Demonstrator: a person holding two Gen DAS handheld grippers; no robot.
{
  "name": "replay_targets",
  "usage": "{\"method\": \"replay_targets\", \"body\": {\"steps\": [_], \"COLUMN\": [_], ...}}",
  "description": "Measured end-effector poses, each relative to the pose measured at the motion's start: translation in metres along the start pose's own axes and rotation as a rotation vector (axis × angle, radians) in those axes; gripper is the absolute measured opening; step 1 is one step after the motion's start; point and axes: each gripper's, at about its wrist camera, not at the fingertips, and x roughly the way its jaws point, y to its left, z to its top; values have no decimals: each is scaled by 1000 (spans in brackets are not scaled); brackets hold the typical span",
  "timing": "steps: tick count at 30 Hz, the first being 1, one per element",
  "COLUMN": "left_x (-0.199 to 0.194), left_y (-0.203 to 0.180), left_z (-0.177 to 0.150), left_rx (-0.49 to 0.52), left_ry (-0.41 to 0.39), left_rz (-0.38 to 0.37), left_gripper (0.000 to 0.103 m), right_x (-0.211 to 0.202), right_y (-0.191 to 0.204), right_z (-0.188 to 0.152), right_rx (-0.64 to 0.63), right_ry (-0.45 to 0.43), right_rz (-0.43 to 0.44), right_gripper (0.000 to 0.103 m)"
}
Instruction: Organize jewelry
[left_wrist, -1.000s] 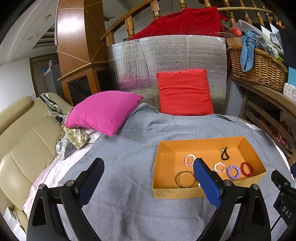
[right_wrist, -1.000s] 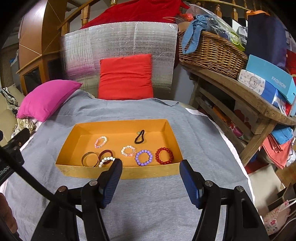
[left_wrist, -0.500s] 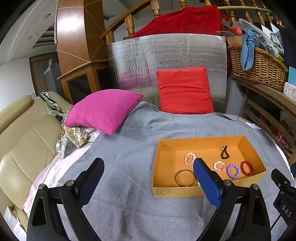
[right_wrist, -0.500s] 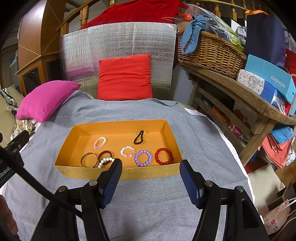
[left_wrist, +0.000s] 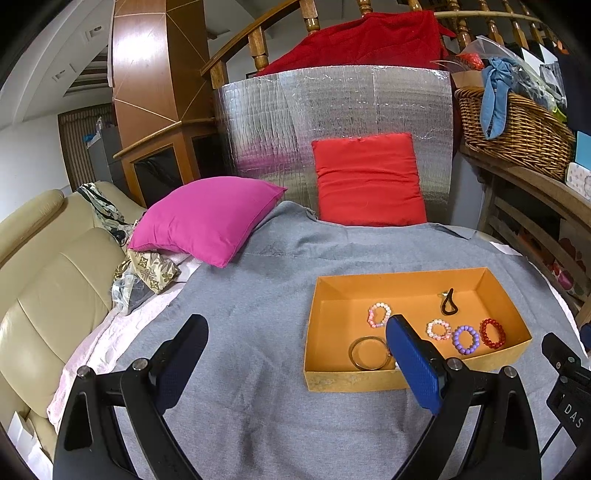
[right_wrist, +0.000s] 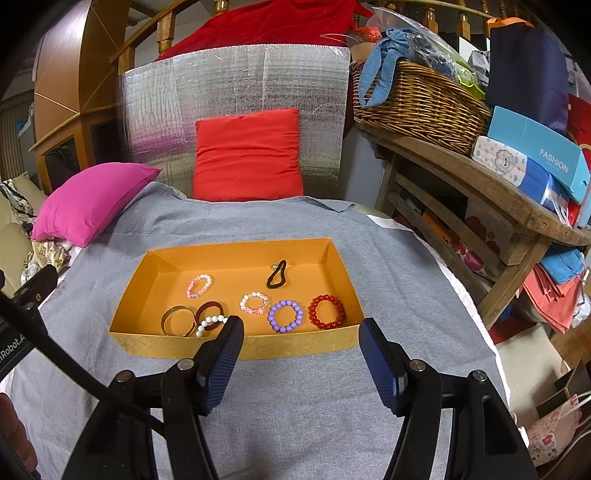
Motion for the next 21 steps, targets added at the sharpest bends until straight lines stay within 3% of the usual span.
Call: {"method": "replay_targets", "body": {"steps": [21], "left_x": [7], "left_y": [-5], "left_z": [-3], "left_rx": [0], "left_ry": [9], "left_rz": [-18], "left_gripper": [97], "right_x": [8], "right_y": [1], "right_z": [0], "right_rx": [4], "right_ry": [12], "right_rz": [-16], "right_gripper": [69]}}
